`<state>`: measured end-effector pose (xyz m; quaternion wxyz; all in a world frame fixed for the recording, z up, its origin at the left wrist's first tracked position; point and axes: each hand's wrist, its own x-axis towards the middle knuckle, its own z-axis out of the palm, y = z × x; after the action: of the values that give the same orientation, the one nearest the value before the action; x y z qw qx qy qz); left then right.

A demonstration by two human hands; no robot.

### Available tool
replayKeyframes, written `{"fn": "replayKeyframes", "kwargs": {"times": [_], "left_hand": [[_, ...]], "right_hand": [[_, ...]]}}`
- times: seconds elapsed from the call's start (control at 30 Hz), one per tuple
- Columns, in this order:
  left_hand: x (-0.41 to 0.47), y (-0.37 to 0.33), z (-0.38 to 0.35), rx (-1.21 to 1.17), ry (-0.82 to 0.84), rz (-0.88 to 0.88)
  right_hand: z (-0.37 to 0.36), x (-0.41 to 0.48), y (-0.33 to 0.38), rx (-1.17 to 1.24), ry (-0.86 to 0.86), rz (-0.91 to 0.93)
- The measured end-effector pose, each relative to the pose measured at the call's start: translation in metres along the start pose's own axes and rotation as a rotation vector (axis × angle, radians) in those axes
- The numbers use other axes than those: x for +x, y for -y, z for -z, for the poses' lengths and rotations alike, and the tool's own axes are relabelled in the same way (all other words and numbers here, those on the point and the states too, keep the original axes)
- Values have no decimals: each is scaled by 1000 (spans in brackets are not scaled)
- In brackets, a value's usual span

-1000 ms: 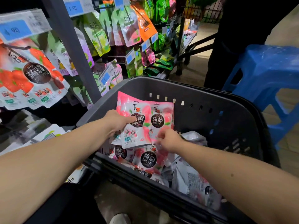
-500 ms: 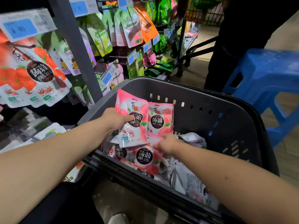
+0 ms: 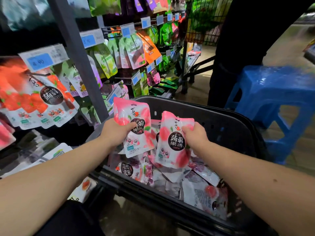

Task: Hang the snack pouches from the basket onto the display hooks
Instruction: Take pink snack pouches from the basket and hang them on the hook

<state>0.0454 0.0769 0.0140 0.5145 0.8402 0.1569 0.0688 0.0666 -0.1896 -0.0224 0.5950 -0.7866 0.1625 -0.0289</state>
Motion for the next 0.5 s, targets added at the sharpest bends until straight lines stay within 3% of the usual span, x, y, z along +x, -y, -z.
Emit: {"fn": "replayKeyframes", "kwargs": {"times": [0.2,0.33,0.5], "left_hand": [[-12,-14,-6,203,92,-61],[-19,-22,-12,176,220,-49],[-24,-24,-18,171,238,-66]], "right_hand": [[0,11,22,122,73,-85],[-20,14,24,142,130,-128],[-33,-4,43,1,147,-108]]}}
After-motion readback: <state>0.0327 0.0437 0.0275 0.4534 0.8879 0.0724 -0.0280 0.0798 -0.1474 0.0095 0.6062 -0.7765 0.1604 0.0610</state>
